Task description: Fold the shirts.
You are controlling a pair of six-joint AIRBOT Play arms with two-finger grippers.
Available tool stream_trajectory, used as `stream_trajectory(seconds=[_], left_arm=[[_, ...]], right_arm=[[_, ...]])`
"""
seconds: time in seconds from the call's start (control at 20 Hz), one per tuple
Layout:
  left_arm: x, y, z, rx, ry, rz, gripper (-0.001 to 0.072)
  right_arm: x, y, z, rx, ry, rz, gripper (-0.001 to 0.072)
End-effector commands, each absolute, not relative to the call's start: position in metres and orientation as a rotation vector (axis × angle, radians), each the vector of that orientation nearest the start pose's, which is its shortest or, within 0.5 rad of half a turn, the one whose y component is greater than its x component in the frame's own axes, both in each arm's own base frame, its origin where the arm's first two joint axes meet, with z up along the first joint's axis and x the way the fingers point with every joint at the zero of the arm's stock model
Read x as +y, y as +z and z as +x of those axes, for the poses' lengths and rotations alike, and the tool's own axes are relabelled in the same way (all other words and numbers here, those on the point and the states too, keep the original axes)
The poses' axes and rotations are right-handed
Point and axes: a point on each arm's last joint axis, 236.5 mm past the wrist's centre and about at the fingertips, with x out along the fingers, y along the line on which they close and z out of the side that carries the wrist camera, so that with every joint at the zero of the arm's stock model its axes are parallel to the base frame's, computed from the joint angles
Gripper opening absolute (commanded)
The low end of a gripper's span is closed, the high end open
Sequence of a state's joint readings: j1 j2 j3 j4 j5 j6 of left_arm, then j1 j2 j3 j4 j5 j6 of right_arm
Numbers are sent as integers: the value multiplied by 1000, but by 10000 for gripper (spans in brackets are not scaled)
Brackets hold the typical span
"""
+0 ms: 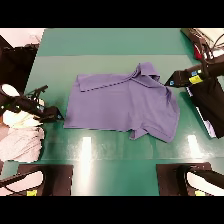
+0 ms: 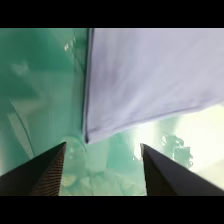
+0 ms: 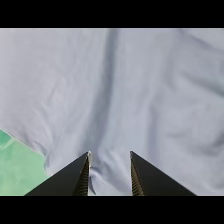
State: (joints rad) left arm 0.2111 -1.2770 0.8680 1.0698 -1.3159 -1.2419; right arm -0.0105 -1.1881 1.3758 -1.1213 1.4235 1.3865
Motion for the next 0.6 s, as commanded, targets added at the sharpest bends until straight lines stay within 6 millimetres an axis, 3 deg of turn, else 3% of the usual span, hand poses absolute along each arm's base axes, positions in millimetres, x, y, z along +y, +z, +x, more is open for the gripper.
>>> stream_trajectory(seconds=[0.0, 0.2, 0.55], left_arm=[[-53, -75, 273, 1547, -328, -439, 544], [-64, -74, 280, 1518, -341, -495, 543], [-90, -78, 280, 1522, -369, -441, 542]], right_arm=[[96, 124, 342, 1130, 427, 191, 288], [92, 132, 336, 1093, 415, 193, 289], [93, 133, 332, 1102, 420, 190, 289]])
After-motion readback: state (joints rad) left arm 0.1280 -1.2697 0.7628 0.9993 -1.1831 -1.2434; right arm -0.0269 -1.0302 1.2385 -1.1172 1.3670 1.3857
